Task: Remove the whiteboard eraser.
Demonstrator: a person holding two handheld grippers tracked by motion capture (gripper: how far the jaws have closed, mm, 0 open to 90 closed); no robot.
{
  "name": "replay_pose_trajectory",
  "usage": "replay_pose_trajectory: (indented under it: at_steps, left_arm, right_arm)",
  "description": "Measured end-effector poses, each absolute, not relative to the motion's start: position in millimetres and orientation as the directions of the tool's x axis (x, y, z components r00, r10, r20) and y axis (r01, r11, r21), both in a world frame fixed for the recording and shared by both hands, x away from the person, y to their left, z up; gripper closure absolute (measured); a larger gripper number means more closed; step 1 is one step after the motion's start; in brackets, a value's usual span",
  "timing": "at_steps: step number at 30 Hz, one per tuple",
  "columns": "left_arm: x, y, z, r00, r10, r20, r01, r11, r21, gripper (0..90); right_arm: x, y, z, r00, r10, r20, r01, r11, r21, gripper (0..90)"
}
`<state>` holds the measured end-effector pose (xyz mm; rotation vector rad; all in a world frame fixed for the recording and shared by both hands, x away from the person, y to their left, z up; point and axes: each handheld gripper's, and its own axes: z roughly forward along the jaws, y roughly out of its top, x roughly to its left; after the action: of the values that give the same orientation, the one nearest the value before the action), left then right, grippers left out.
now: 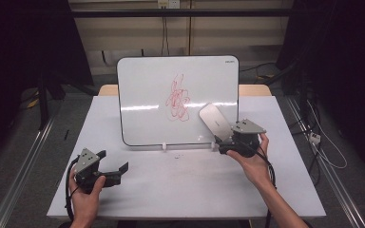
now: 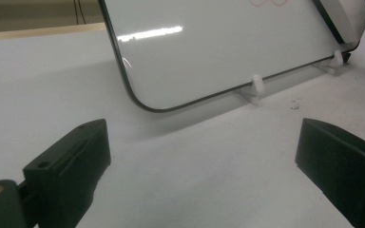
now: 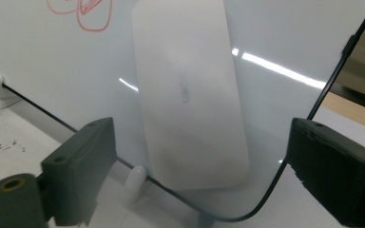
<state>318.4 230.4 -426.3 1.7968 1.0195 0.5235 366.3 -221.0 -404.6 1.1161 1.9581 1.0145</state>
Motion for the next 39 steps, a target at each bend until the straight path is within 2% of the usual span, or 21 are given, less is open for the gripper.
replay_pose_trajectory:
  at_steps: [20, 26, 39]
  left_arm:
    - [316.3, 237.0, -428.7, 0.557, 0.826, -0.087, 0.413, -0.185, 0.892, 4.4]
    - [315.8, 236.7, -427.9, 0.561, 0.823, -0.083, 0.407, -0.187, 0.894, 4.4]
    - [315.2, 234.1, -428.0, 0.565, 0.821, -0.078, 0.409, -0.196, 0.891, 4.4]
  right_arm:
    - [397.7, -196.2, -398.0, -0.456, 0.849, -0.267, 0.381, 0.457, 0.804, 16.5]
    - [399.9, -188.8, -402.3, -0.438, 0.835, -0.334, 0.36, 0.503, 0.786, 22.5]
    - [402.5, -182.1, -411.4, -0.408, 0.833, -0.373, 0.385, 0.528, 0.757, 30.7]
